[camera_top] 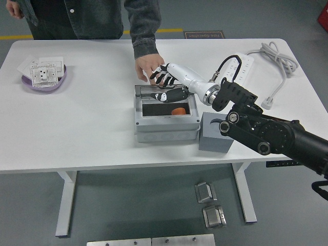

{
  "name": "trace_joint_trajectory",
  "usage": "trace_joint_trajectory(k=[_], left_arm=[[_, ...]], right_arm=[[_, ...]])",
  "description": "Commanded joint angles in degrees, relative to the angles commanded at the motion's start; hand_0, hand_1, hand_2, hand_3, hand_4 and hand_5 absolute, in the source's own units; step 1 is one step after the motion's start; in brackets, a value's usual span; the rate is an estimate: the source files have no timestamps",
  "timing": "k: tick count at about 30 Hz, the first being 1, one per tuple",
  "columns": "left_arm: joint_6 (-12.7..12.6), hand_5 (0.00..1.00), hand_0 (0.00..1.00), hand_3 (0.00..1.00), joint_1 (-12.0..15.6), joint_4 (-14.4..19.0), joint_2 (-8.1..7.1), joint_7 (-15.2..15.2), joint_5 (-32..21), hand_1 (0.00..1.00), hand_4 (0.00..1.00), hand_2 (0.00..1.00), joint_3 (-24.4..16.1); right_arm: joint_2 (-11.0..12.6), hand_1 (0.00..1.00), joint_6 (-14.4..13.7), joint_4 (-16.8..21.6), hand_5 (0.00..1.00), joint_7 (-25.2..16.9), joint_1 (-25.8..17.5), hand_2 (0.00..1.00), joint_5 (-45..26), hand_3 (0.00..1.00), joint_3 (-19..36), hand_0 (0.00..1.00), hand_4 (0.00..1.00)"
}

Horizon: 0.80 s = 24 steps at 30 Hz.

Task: Pick up the cylinder from the cube,place it in the box,flap close box

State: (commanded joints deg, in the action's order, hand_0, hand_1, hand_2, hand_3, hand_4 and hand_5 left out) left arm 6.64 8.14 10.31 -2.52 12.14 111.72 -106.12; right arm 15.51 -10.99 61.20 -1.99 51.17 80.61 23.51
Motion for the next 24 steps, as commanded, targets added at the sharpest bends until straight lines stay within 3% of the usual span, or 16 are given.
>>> trace_joint_trajectory(k=[6, 13, 22, 24], left_arm=[[-0.03, 0.056, 0.622, 0.595, 0.16, 0.00, 0.07, -0.06, -0.47, 0.591, 0.489, 0.547, 0.44], [0.06, 0.057, 0.622, 0.596, 0.52, 0.00, 0.42, -0.01, -0.08, 0.591, 0.489, 0.547, 0.16], [0.02, 0.058, 0.623, 0.597, 0.59, 0.00, 0.80, 0.03, 0.16, 0.591, 0.489, 0.547, 0.00], [0.02, 0.058, 0.622, 0.596, 0.67, 0.00, 0.89, 0.03, 0.40, 0.592, 0.490, 0.548, -0.23]], right_arm=[[1.59, 0.499, 0.01, 4.00, 0.308, 1.45, -2.50, 0.606, 2.06, 0.676, 0.81, 0.448, 0.766], [1.91, 0.499, 2.24, 10.36, 0.315, 6.82, -5.74, 0.607, 10.14, 0.678, 5.01, 0.412, 0.762], [-0.64, 0.499, 2.26, 10.85, 0.318, 8.88, -8.94, 0.607, 17.72, 0.687, 6.59, 0.392, 0.761], [-1.03, 0.480, 2.07, 10.50, 0.321, 8.99, -9.37, 0.607, 18.58, 0.702, 6.40, 0.342, 0.762]])
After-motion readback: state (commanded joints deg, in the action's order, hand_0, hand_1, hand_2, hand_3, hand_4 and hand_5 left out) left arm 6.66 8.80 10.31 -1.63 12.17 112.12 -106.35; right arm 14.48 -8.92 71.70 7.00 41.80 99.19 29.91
